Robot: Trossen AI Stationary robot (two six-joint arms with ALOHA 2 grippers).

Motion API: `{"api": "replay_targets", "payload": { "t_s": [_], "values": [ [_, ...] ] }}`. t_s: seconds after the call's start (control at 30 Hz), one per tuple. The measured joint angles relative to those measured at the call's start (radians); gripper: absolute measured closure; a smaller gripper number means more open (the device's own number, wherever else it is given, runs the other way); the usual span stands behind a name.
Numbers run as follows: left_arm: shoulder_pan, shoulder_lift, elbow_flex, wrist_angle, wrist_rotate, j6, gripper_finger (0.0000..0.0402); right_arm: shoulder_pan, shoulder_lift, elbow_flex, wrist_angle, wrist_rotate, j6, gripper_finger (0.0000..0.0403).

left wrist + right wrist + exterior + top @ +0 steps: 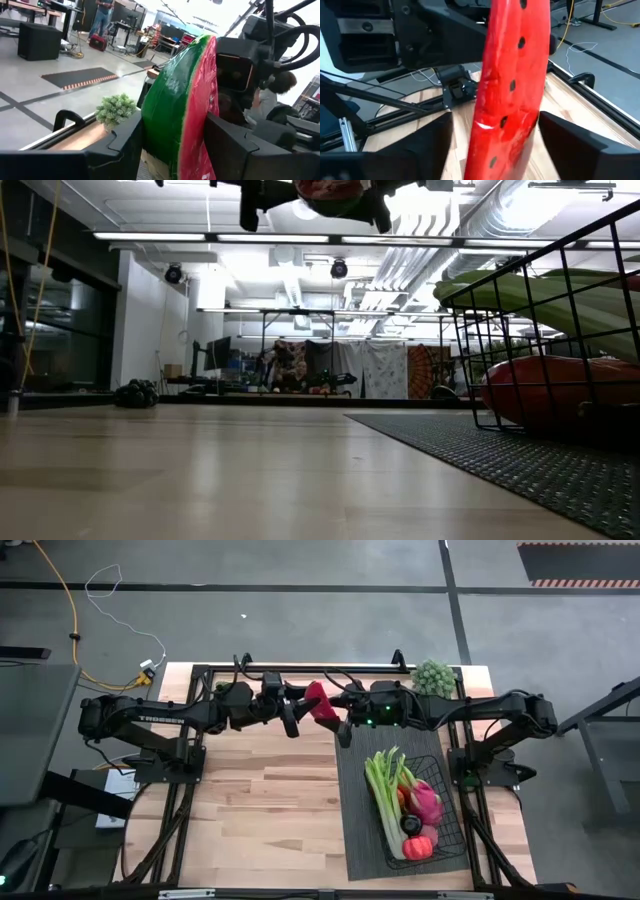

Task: Build produce basket
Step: Put the watermelon into the black wire basket

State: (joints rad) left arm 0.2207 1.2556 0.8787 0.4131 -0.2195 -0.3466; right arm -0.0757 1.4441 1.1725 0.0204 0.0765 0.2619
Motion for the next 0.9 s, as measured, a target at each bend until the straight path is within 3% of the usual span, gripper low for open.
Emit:
{"api": "replay_targets", "payload": {
  "t_s": [0.37, 0.63, 0.9],
  "values": [
    [0.002, 0.000, 0.000, 0.001, -0.005, 0.006, 0.0225, -0.002, 0.000, 0.000, -0.003, 0.018, -0.012, 0.0270],
    [0.007, -0.042, -0.001, -0.028, 0.018, 0.055, 0.0164, -0.009, -0.034, 0.000, -0.045, -0.013, -0.064, 0.0264],
    [0.022, -0.219, 0.000, -0.239, 0.128, 0.045, 0.0098, -0.024, -0.196, -0.001, -0.254, -0.006, -0.108, 0.0262]
  ]
}}
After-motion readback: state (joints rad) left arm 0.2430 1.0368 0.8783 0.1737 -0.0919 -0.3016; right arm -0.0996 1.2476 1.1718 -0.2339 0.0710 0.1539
